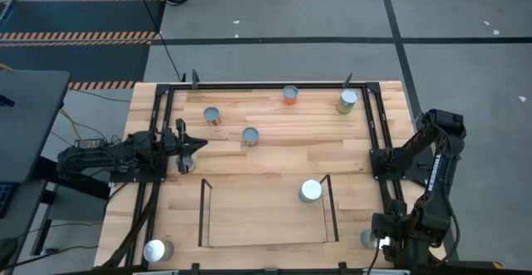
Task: Pick and place cans onto a shelf
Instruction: Put the canned tomatoes on the shelf
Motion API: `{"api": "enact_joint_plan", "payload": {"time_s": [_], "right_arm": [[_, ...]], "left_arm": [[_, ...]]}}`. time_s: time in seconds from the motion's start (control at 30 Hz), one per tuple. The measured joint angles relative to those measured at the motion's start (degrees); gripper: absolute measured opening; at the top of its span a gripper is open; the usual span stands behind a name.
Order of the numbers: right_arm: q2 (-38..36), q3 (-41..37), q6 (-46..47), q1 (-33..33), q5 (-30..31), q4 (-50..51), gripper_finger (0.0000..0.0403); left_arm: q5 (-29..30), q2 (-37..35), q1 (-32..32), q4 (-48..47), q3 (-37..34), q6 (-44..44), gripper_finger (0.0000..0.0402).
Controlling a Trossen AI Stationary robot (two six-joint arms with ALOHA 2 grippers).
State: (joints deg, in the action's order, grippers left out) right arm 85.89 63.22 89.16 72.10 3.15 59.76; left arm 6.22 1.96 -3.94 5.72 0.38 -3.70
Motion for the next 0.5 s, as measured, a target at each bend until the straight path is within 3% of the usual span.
{"api": "enact_joint_plan", "payload": {"time_s": [0.5], "right_arm": [[0.26,-0.46,-5.35,-0.04,3.29,-4.15,0.04]], "left_arm": [[0.0,0.0,0.01,0.01,0.0,0.0,0.0025]]}}
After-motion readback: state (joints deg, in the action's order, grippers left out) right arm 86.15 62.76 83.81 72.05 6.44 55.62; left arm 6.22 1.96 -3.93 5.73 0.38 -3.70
